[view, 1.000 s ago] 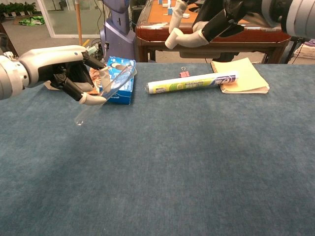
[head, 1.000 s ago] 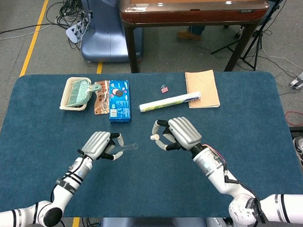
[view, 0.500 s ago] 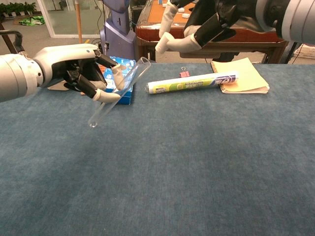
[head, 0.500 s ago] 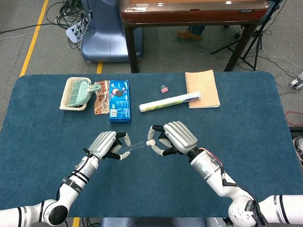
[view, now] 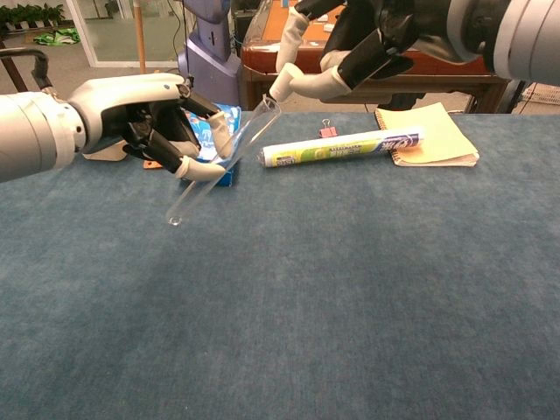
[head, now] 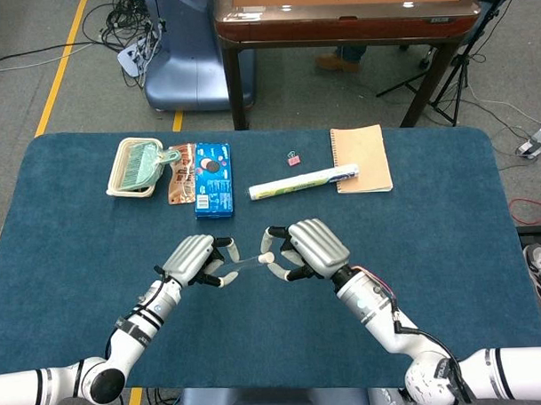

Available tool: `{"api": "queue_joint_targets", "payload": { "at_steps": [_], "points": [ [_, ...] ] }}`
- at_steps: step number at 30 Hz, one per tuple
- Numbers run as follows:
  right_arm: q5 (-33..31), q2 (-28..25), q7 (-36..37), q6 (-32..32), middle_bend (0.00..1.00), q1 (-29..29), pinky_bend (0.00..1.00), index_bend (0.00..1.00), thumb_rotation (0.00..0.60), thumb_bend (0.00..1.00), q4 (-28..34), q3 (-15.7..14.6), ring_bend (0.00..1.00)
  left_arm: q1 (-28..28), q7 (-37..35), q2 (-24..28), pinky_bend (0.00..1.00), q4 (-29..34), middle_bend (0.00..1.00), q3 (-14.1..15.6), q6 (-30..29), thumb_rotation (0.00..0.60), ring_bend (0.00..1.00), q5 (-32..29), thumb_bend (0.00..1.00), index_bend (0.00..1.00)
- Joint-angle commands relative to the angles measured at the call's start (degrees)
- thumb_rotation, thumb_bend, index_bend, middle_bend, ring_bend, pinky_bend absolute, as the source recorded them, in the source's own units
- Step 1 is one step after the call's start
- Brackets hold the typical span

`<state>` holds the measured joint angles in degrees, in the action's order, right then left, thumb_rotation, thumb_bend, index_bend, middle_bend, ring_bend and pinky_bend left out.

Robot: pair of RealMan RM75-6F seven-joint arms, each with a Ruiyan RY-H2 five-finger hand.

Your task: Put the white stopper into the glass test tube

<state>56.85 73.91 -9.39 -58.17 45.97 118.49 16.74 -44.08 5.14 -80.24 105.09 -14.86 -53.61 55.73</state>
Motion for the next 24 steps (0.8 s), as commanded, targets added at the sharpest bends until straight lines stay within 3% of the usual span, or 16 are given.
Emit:
{"api": "queue_joint_targets", "payload": {
  "at_steps": [1,24],
  "points": [
    [-0.11,0.06,-0.05,0.03,1.0,0.11,1.0,0.62,0.6,0.43,-0.02,-0.1,1.0,-0.11,0.09,0.04,1.0,0.13,1.0,0.07,-0.1,0.6,1.0,-0.15,0.26,0.65],
    [-1.76,1.49,-0.33,0.84,1.0,1.83,1.0,0.62,0.6,0.43,-1.45,-0.53,1.0,-1.5,0.3,-0.24,1.0,0.57,1.0,-0.12,-0.4,0.6,1.0,-1.22,0.26,0.65]
  ]
}}
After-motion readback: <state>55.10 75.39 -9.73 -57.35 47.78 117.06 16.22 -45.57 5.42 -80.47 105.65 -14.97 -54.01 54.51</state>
